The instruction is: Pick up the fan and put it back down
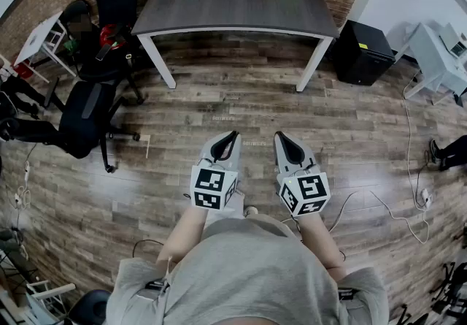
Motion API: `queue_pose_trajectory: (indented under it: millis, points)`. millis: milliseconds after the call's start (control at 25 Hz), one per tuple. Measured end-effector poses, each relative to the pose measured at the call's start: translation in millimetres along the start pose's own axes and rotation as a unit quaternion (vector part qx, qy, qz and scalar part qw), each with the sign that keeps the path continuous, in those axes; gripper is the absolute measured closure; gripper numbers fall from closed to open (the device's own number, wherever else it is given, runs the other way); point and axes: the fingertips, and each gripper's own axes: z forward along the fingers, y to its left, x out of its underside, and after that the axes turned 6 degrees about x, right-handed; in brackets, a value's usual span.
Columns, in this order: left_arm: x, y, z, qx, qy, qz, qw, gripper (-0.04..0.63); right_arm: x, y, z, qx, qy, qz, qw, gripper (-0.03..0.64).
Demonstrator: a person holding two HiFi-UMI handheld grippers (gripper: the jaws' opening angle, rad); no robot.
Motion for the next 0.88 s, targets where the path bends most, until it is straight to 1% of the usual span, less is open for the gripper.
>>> queue_pose_trajectory:
  millis: [160,320,480,680,760,880]
  points:
    - [-7.6,-18.1,-10.2,0.003,-0.019,-0.009,0.9998,0.565,-1.2,3.4,-21.2,-0.005,-0.011,-0.005,1.000,0.616]
    - [-10.8,-21.7,-18.0,-0.003,-0.030,-0.017,0.9994,0.565,-3.0,10.2,-29.7,-0.017,-0.015,-0.017,1.000,0.615]
    - [-12.2,-25.0,-21.2,-0.006,-0.034,-0.020,0.9992,0.565,-4.8,11.4,-34.3,-0.018,-0.019,-0.022,0.999,0.617]
    - [-11.4,-38.0,-22.7,0.000,-0.035,-0.025,0.9991,0.565,-6.3,10.7,-46.2,-0.023,-0.025,-0.031,0.999,0.615]
    - [-9.6,-43.1,-22.5,0.001,-0.036,-0.031,0.9989,0.565,-6.7,8.2,-51.6,-0.025,-0.031,-0.029,0.999,0.615]
    - [-5.8,-47.6,-23.7,-0.006,-0.036,-0.036,0.9987,0.565,-1.8,3.4,-56.4,-0.025,-0.025,-0.022,0.999,0.615]
